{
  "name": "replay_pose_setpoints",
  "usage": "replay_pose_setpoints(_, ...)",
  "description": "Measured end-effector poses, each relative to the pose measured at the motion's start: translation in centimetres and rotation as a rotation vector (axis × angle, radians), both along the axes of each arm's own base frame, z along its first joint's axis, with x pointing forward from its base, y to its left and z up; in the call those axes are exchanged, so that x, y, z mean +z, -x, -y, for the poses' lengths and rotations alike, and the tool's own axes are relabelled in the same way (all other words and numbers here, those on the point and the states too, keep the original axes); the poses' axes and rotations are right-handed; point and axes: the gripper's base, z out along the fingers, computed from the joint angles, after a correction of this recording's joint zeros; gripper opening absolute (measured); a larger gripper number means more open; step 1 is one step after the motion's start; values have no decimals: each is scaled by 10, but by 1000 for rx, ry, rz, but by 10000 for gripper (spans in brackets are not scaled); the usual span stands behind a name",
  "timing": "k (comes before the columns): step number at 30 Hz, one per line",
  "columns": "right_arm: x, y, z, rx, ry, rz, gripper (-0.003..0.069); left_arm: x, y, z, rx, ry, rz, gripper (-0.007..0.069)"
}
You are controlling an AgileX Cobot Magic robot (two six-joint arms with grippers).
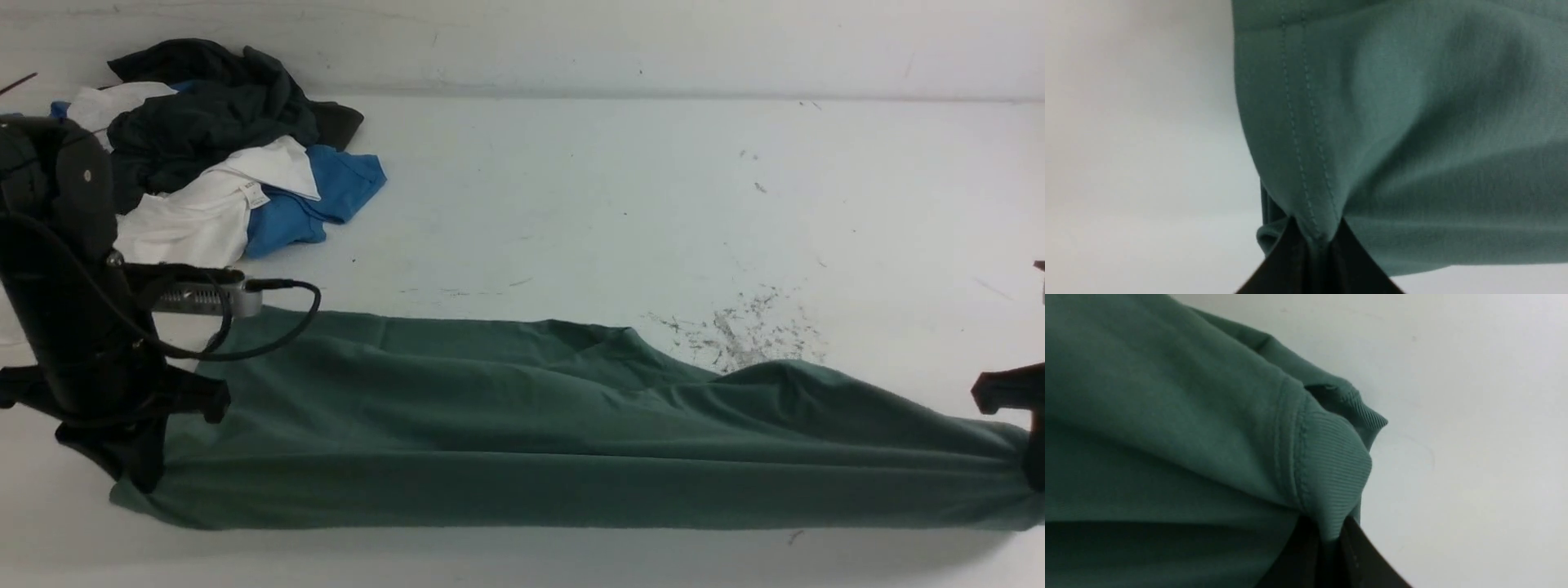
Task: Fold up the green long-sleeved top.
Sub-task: Use both arms to drag the lower edge of the fabric forward and fold it over the upper edge
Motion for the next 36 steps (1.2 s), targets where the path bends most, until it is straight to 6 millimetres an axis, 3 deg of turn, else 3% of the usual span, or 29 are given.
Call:
replay_pose_setpoints(5,-12,11,-2,-15,-11,-54,19,0,40,-1,5,-7,-33,16)
replay_pose_setpoints(12,-19,17,-2,-54,0,-86,66,2,51,1,49,4,-33,24)
replay_pose_setpoints(19,-15,19,0,-68,20,-72,326,11,55,-3,42,-36,4,179)
replay_pose_setpoints(21,-12,19,0,-70,20,-61,364,15,56,-5,41,-53,20,213)
replay_pose_setpoints(22,-4,22,-1,-72,19,-31,430,20,59,-6,47,-66,43,262)
replay_pose_setpoints(25,8,26,-1,-70,22,13,489,30,63,-7,52,-74,82,316)
replay_pose_setpoints(31,44,28,-9,-97,-48,142,528,63,54,-5,106,-59,210,367)
replay_pose_setpoints(34,63,17,-24,-45,-102,215,528,76,41,-4,174,-39,257,367)
replay_pose_setpoints(36,81,5,-54,96,-139,279,529,84,18,-2,198,-23,282,367)
